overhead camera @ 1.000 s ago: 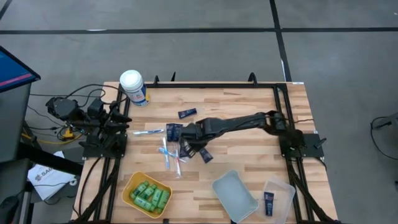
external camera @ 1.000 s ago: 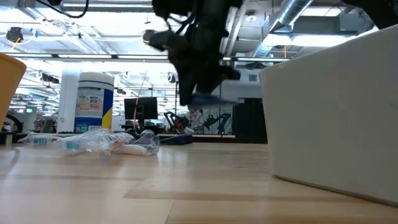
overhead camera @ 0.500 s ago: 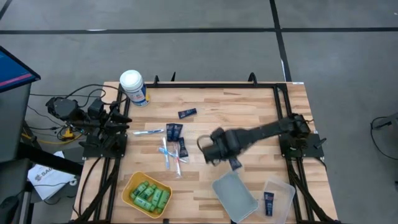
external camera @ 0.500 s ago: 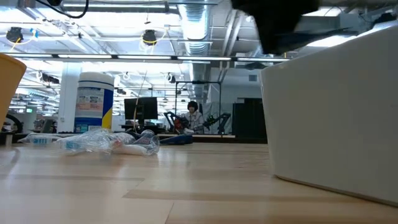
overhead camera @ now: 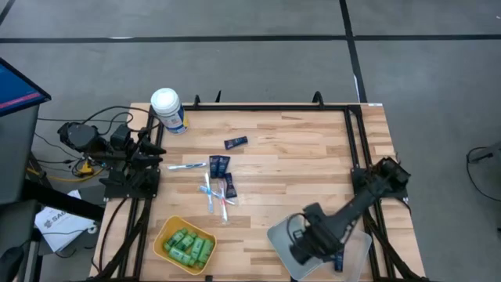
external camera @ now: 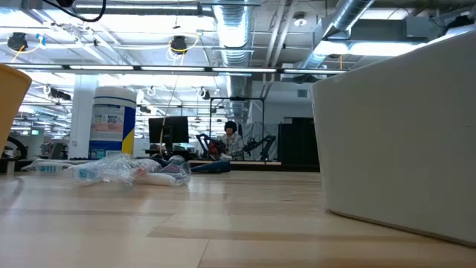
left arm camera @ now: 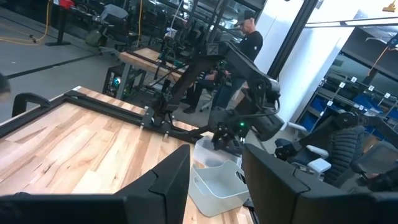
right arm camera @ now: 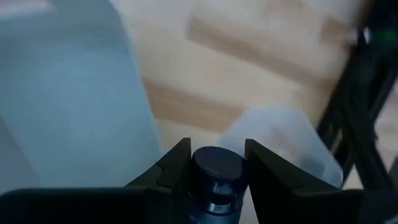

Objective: Pick & Place Travel size toiletries
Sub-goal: Put the blue shave cream into the transparent bin

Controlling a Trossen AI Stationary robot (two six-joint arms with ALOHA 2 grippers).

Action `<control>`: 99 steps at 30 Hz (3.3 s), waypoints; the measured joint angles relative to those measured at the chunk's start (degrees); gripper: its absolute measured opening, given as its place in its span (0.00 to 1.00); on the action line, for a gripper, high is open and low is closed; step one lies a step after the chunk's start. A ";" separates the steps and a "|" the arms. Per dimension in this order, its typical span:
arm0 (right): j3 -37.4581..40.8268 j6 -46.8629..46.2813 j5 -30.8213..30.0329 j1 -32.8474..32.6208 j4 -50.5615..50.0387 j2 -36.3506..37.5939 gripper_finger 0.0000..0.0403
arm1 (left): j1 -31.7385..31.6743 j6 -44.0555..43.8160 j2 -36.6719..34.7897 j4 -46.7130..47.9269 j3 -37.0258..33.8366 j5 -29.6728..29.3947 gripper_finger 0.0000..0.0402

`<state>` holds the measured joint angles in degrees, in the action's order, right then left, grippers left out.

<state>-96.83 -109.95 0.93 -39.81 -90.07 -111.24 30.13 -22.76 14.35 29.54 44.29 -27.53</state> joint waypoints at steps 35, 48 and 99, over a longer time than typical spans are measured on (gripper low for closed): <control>15.54 -19.98 11.14 -11.58 1.08 -0.04 0.39 | 0.00 -0.23 0.00 -0.31 -0.01 -2.24 0.36; 7.49 -15.45 -1.14 -8.78 0.08 -0.07 0.62 | -0.43 0.26 12.20 0.13 0.00 -13.23 0.54; 3.29 -3.58 -8.76 -0.33 0.18 -0.07 0.62 | -48.85 -9.66 74.31 -1.58 -0.58 26.40 0.58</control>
<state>-93.54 -113.54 -7.84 -40.14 -89.89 -111.31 -18.72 -32.42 88.66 27.95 43.71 -1.13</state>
